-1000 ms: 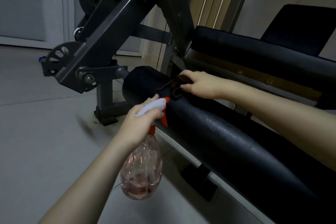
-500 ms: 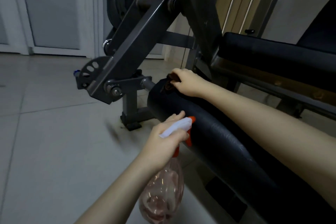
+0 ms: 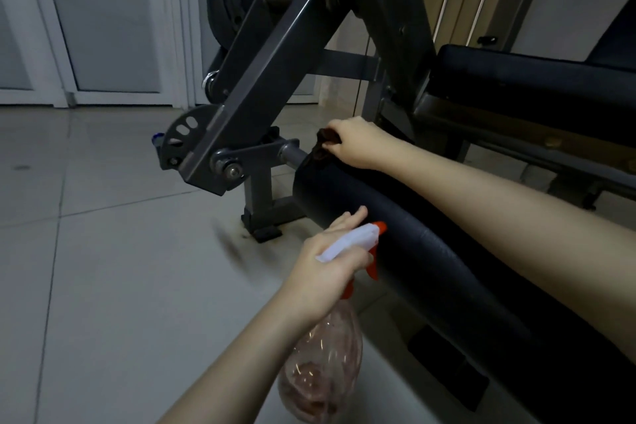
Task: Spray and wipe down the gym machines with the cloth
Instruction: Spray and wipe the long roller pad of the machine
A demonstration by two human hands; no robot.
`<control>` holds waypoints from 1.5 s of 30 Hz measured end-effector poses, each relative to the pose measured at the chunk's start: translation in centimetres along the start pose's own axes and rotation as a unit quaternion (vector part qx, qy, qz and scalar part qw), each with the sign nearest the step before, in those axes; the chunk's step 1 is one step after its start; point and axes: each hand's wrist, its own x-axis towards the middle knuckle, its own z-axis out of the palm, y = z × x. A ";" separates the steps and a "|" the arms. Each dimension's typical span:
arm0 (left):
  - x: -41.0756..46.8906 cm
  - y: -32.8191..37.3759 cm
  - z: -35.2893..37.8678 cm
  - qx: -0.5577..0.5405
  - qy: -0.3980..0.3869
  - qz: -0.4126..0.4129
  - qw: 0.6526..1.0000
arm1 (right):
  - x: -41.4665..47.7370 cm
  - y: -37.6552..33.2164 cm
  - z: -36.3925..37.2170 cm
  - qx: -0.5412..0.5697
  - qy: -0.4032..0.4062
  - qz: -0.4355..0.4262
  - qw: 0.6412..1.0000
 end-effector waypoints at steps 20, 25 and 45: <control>-1.6 -0.7 0.8 0.021 0.011 -0.009 1.000 | -9.0 1.8 -2.6 -0.031 -0.073 -0.010 0.997; -2.0 0.9 0.9 -0.006 0.009 -0.010 1.000 | -10.4 2.2 -3.4 0.010 -0.070 0.006 0.997; -5.3 4.3 3.2 0.036 -0.100 -0.001 0.994 | -24.2 4.5 -5.9 -0.029 -0.034 0.032 0.998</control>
